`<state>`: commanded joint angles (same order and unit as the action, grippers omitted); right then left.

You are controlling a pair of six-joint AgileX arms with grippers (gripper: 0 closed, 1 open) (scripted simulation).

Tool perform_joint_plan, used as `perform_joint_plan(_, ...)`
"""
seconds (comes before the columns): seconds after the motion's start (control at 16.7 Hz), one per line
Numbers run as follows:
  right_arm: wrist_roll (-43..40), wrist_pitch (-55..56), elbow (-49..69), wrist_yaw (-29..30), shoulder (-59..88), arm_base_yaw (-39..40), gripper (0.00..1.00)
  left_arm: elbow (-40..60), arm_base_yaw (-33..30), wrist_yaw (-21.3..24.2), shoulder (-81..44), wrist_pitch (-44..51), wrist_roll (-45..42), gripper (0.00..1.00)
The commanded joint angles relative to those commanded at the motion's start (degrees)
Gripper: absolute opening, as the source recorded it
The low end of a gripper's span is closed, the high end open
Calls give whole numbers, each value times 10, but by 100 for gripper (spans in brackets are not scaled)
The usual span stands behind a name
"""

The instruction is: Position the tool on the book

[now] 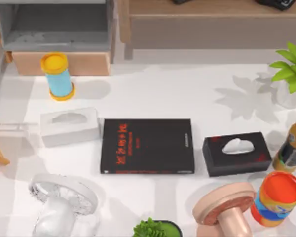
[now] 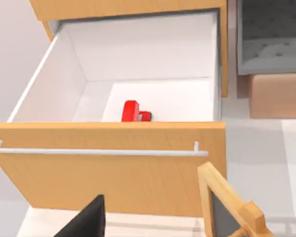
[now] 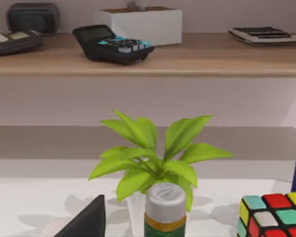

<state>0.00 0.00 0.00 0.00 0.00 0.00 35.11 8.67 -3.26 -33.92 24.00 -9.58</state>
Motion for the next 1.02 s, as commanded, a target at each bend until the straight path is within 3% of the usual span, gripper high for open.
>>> perform_joint_plan(0.66,0,0,0,0,0,0,100,697,88,10,-695,404,-103,100)
perform_joint_plan(1.02,0,0,0,0,0,0,100,1034,108,35,-1030,565,-116,100)
